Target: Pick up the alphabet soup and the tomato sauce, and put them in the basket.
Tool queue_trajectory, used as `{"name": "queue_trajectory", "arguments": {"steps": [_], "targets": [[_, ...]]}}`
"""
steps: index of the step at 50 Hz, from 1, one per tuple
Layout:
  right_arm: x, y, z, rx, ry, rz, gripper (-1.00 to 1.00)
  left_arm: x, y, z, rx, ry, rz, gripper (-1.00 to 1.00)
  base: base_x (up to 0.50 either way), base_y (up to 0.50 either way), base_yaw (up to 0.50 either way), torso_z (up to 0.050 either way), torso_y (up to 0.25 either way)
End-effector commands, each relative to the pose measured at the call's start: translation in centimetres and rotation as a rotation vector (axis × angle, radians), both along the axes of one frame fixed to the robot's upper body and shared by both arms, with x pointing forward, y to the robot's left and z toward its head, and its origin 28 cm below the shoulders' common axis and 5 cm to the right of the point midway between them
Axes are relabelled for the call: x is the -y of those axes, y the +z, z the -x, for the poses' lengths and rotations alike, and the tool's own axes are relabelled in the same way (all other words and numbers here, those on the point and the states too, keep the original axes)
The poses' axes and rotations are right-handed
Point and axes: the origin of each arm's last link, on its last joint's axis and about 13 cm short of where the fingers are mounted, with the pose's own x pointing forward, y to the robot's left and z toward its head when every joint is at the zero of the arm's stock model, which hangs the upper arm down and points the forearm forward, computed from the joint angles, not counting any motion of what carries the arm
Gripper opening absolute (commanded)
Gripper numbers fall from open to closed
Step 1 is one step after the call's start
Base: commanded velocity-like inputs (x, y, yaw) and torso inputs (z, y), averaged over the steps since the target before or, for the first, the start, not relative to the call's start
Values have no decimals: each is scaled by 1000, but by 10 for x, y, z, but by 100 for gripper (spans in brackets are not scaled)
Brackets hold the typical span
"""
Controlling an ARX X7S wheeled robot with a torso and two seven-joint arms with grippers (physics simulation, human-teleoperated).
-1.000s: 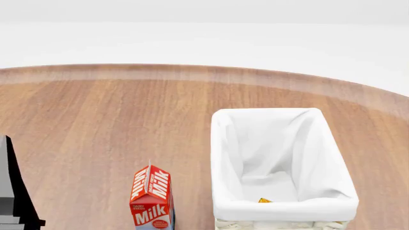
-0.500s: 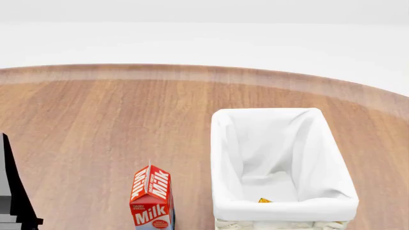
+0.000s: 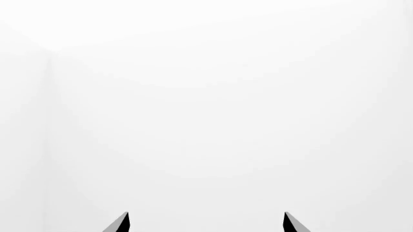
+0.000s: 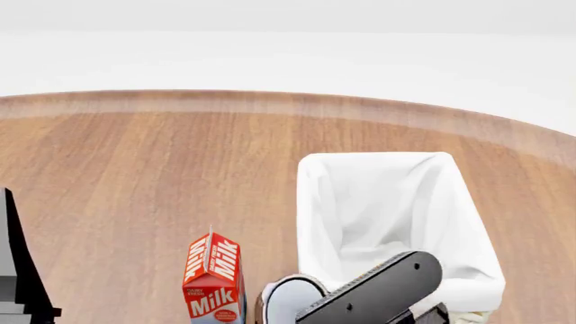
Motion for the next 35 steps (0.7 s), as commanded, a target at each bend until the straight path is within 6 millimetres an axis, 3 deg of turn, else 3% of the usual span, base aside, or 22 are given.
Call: {"name": "queue_trajectory", "arguments": {"steps": [1, 12, 14, 15, 20, 24, 25, 27, 35], "targets": [[3, 32, -15, 115, -26, -33, -100, 0, 0, 0, -2, 1, 0, 100, 0, 0, 0, 0, 0], [5, 42, -47, 138, -88, -49, -100, 0, 0, 0, -2, 2, 0, 100, 0, 0, 0, 0, 0], [6, 32, -57, 139, -105, -51, -100, 0, 0, 0, -2, 2, -1, 100, 0, 0, 0, 0, 0], [7, 43, -62, 139, -119, -56, -100, 0, 0, 0, -2, 2, 0, 100, 0, 0, 0, 0, 0], [13, 45, -86, 135, -177, -70, -100, 0, 0, -1, -1, 2, 0, 100, 0, 0, 0, 0, 0], [18, 40, -103, 140, -234, -72, -100, 0, 0, -1, -4, 3, -1, 100, 0, 0, 0, 0, 0], [18, 31, -106, 134, -241, -77, -100, 0, 0, -1, -4, 3, 1, 100, 0, 0, 0, 0, 0], [20, 37, -113, 115, -260, -87, -100, -1, -1, 0, -4, 4, 0, 100, 0, 0, 0, 0, 0], [23, 26, -138, 89, -314, -77, -100, 0, -2, -1, -6, 2, 1, 100, 0, 0, 0, 0, 0]]}}
